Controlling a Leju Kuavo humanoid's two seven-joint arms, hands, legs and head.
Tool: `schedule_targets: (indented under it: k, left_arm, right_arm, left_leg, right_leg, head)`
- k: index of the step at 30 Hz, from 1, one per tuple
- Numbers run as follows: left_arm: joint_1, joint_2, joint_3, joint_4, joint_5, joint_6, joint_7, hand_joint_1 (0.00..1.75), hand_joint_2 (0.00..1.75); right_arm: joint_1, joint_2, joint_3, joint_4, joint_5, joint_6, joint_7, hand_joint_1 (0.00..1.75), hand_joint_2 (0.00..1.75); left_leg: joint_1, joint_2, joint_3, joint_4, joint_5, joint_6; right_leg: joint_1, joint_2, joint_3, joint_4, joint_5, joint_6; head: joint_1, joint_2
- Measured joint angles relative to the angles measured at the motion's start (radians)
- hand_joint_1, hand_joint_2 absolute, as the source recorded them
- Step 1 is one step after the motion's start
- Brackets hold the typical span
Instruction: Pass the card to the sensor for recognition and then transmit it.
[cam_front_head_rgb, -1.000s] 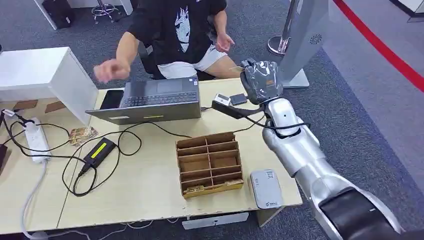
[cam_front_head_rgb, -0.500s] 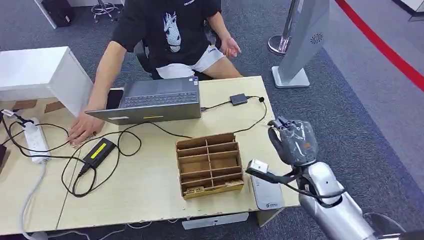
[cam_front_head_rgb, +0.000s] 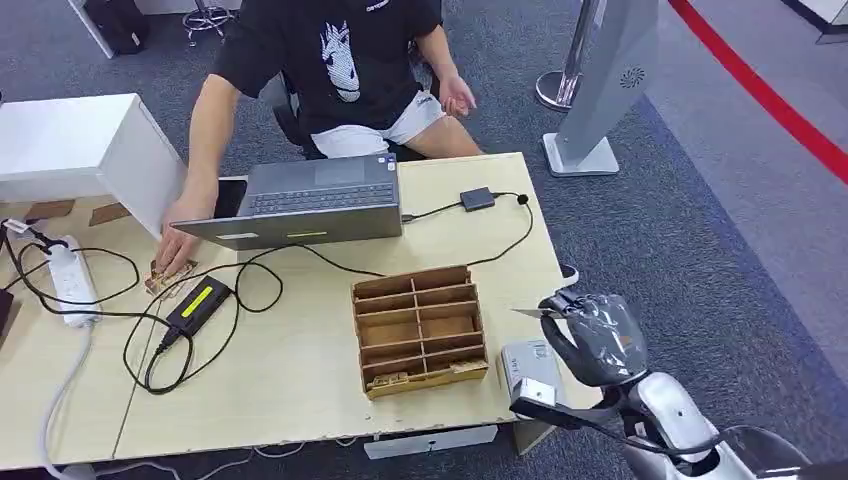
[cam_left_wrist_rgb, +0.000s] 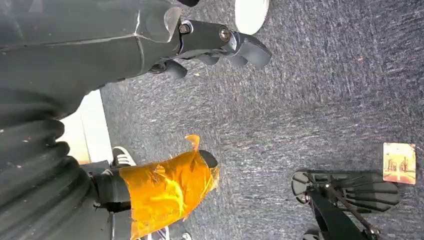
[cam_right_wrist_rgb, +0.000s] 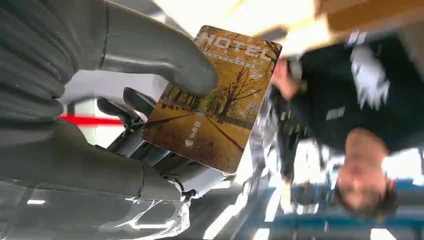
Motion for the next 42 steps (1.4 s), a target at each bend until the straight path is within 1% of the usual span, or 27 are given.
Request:
schedule_targets:
  k: [2, 4, 6, 10, 16, 21, 24, 26, 30, 36, 38, 42]
  left_arm:
    - [-0.002, 0.000, 0.003, 0.000, -0.010, -0.002, 0.001, 0.00, 1.75]
    - [-0.003, 0.000, 0.003, 0.000, -0.016, -0.003, 0.002, 0.00, 1.75]
    - [-0.003, 0.000, 0.003, 0.000, -0.021, -0.005, 0.006, 0.00, 1.75]
    - [-0.005, 0.001, 0.005, 0.000, -0.027, -0.009, 0.010, 0.00, 1.75]
    - [-0.005, 0.004, 0.009, 0.000, -0.027, -0.011, 0.013, 0.00, 1.75]
    - [-0.004, 0.004, 0.013, 0.000, -0.027, -0.011, 0.016, 0.00, 1.75]
    - [-0.004, 0.005, 0.014, 0.000, -0.027, -0.011, 0.016, 0.00, 1.75]
    - [-0.004, 0.005, 0.016, 0.000, -0.027, -0.011, 0.016, 0.00, 1.75]
    - [-0.004, 0.005, 0.021, 0.000, -0.027, -0.011, 0.016, 0.00, 1.75]
    - [-0.003, 0.005, 0.032, 0.000, -0.028, -0.011, 0.011, 0.00, 1.75]
    - [-0.003, 0.005, 0.034, 0.000, -0.032, -0.012, 0.009, 0.00, 1.75]
    - [-0.004, 0.005, 0.034, 0.000, -0.042, -0.012, 0.008, 0.00, 1.75]
  right_arm:
    - [-0.016, 0.000, 0.031, 0.029, 0.001, 0.055, 0.001, 1.75, 1.75]
    - [-0.036, 0.000, 0.069, 0.070, 0.004, 0.095, 0.009, 1.75, 1.75]
    - [-0.069, 0.000, 0.112, 0.119, 0.009, 0.128, 0.015, 1.75, 1.75]
    - [-0.132, -0.013, 0.191, 0.202, -0.024, 0.175, 0.029, 1.75, 1.75]
    - [-0.184, -0.038, 0.257, 0.257, -0.045, 0.212, 0.042, 1.75, 1.75]
    - [-0.214, -0.060, 0.295, 0.286, -0.062, 0.213, 0.047, 1.75, 1.75]
    - [-0.223, -0.070, 0.306, 0.290, -0.071, 0.207, 0.052, 1.75, 1.75]
    - [-0.225, -0.080, 0.311, 0.285, -0.077, 0.190, 0.058, 1.75, 1.75]
    - [-0.225, -0.109, 0.307, 0.233, -0.077, 0.153, 0.062, 1.75, 1.75]
    - [-0.229, -0.151, 0.264, 0.117, -0.098, 0.152, 0.055, 1.75, 1.75]
    - [-0.242, -0.157, 0.247, 0.087, -0.099, 0.153, 0.051, 1.75, 1.75]
    - [-0.300, -0.157, 0.222, 0.043, -0.119, 0.170, 0.038, 1.75, 1.75]
  left_leg:
    - [0.000, 0.000, 0.000, 0.000, 0.000, 0.000]
    - [0.000, 0.000, 0.000, 0.000, 0.000, 0.000]
    - [0.000, 0.000, 0.001, 0.000, 0.000, 0.000]
    - [0.000, 0.000, 0.002, 0.000, 0.000, 0.000]
    - [0.000, 0.000, 0.002, 0.000, 0.000, 0.000]
    - [0.000, 0.000, 0.001, 0.000, 0.000, 0.000]
    - [0.000, 0.000, 0.001, 0.000, 0.000, 0.000]
    - [0.000, 0.000, 0.001, 0.000, 0.000, 0.000]
    - [0.000, 0.000, 0.001, 0.000, 0.000, 0.000]
    - [0.000, 0.000, 0.001, 0.000, 0.000, 0.000]
    - [0.000, 0.000, 0.001, 0.000, 0.000, 0.000]
    - [0.000, 0.000, 0.002, 0.000, 0.001, 0.000]
  right_leg:
    - [0.000, 0.000, 0.000, 0.000, 0.000, 0.000]
    - [0.000, 0.000, 0.000, 0.000, 0.000, 0.000]
    - [0.000, 0.000, 0.000, 0.000, 0.000, 0.000]
    - [0.000, 0.001, 0.001, 0.000, 0.000, 0.000]
    - [0.000, 0.000, 0.001, 0.000, 0.000, 0.000]
    - [0.000, 0.000, 0.001, 0.000, 0.000, 0.000]
    - [0.000, 0.000, 0.001, 0.000, 0.000, 0.000]
    - [0.000, 0.000, 0.001, 0.000, 0.000, 0.000]
    - [0.000, 0.000, 0.001, 0.000, 0.000, 0.000]
    - [0.000, 0.000, 0.001, 0.000, 0.000, 0.000]
    - [0.000, 0.000, 0.001, 0.000, 0.000, 0.000]
    - [0.000, 0.001, 0.001, 0.001, 0.000, 0.000]
  head:
    - [0.000, 0.000]
    - [0.001, 0.000]
    - [0.000, 0.000]
    - [0.000, 0.000]
    - [0.000, 0.000]
    - [0.000, 0.000]
    - [0.000, 0.000]
    - [0.000, 0.000]
    - [0.000, 0.000]
    - [0.000, 0.000]
    - [0.000, 0.000]
    - [0.000, 0.000]
